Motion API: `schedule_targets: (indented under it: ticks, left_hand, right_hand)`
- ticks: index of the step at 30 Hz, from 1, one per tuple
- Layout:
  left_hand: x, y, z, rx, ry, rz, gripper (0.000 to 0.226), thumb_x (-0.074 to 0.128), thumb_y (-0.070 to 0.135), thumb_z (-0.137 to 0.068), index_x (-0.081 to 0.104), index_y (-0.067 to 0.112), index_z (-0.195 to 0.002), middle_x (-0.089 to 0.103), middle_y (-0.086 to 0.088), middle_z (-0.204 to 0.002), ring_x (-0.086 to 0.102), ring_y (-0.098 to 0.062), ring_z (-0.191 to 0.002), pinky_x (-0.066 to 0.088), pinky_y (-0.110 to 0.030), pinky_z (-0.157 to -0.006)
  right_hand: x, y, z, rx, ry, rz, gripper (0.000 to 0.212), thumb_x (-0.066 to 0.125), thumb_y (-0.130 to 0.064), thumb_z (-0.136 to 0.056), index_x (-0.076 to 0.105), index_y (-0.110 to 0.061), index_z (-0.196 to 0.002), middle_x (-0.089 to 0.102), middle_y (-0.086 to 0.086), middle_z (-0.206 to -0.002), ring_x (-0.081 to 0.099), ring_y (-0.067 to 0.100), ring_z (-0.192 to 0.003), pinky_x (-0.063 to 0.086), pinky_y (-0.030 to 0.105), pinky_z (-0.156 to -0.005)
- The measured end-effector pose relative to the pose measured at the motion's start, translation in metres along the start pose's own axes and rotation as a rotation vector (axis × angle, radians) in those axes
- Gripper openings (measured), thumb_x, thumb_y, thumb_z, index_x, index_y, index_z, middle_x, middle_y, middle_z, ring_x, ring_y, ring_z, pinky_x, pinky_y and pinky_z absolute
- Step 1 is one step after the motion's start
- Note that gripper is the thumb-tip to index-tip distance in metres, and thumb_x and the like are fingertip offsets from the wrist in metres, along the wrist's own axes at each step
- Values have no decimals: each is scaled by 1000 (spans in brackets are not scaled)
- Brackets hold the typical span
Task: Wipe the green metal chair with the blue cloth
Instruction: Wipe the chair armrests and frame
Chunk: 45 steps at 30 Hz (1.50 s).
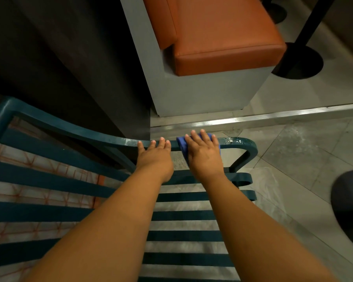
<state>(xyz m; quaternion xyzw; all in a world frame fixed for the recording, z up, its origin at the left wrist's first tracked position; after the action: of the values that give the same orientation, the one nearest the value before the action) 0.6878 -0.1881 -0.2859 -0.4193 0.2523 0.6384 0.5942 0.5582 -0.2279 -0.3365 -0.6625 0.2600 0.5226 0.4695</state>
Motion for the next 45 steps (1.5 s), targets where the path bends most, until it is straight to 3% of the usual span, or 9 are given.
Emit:
schedule_targets:
  ticks: [3, 9, 14, 19, 26, 32, 38, 42, 45]
  left_hand:
    - [1, 1, -1, -3, 7, -6, 84, 49, 11, -90, -9, 21, -150, -10, -1, -160, -4, -25, -147, -7, -59, -113]
    - [3, 1, 0, -8, 15, 13, 85, 50, 11, -90, -10, 21, -150, -11, -1, -160, -6, -25, -147, -5, -59, -114]
    - [3, 2, 1, -5, -2, 32, 88, 51, 9, -89, -12, 20, -150, -14, -1, -159, -8, -25, -146, -3, -56, -115]
    - [4, 2, -1, 13, 15, 2, 87, 52, 9, -90, -11, 17, -150, -12, -4, -160, -5, -28, -146, -2, -54, -116]
    - [5, 1, -2, 1, 0, -7, 90, 51, 4, -87, -12, 21, -150, -14, -1, -159, -6, -26, -146, -4, -57, -115]
    - [5, 4, -1, -12, 1, -30, 92, 53, 5, -86, -13, 19, -149, -14, -2, -159, -6, -26, -146, -4, -57, -115]
    - [4, 2, 1, -22, -5, -69, 90, 51, 5, -88, -13, 21, -149, -15, 1, -159, -7, -24, -147, -8, -60, -113]
    - [4, 5, 0, -27, -17, -84, 90, 52, 7, -88, -13, 20, -149, -15, -1, -159, -7, -24, -146, -9, -60, -111]
    - [5, 5, -1, -31, -12, -93, 90, 53, 12, -90, -13, 21, -149, -14, 0, -159, -6, -24, -147, -9, -60, -111]
  right_hand:
    - [-1, 19, 13, -100, -16, 33, 57, 49, -25, -97, 24, -26, -149, 18, -2, -158, 3, 18, -147, -10, 36, -116]
    - [-2, 3, -9, 86, 39, 17, 58, 50, -17, -95, 25, -21, -148, 22, 2, -158, 6, 23, -147, -3, 44, -117]
    - [-6, 22, 14, -139, -16, 1, 57, 51, -24, -96, 28, -24, -148, 20, -1, -158, 6, 17, -147, -10, 32, -115]
    - [-7, 14, -11, 77, 40, 49, 56, 54, -17, -92, 34, -21, -145, 31, 3, -154, 15, 23, -146, 3, 43, -118]
    - [-5, 23, 10, -178, -28, 26, 57, 55, -21, -94, 32, -26, -146, 22, -1, -157, 8, 18, -147, -11, 29, -112]
    - [-7, 16, -12, -32, -28, 124, 56, 55, -23, -93, 33, -25, -144, 35, 1, -151, 22, 25, -143, 10, 43, -117]
    - [-14, 44, -5, -129, -75, 141, 57, 49, -30, -96, 27, -29, -148, 26, -2, -157, 18, 22, -145, 5, 38, -117]
    - [-20, 48, 0, -67, -32, 163, 62, 56, -14, -93, 29, -26, -147, 27, 0, -156, 17, 23, -145, 2, 39, -118]
    - [-21, 38, -2, -145, -46, 137, 63, 57, -3, -88, 35, -22, -144, 31, 1, -154, 19, 25, -144, 3, 39, -118]
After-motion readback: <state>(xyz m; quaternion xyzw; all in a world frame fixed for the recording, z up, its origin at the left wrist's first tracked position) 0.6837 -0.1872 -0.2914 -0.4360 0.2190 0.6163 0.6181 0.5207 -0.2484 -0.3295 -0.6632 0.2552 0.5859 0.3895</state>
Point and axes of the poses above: each hand's wrist, its own z-axis away from the middle knuckle, its own x-axis out of the palm, y = z × x, the point moved 1 cm from there along -z, towards the middle knuckle
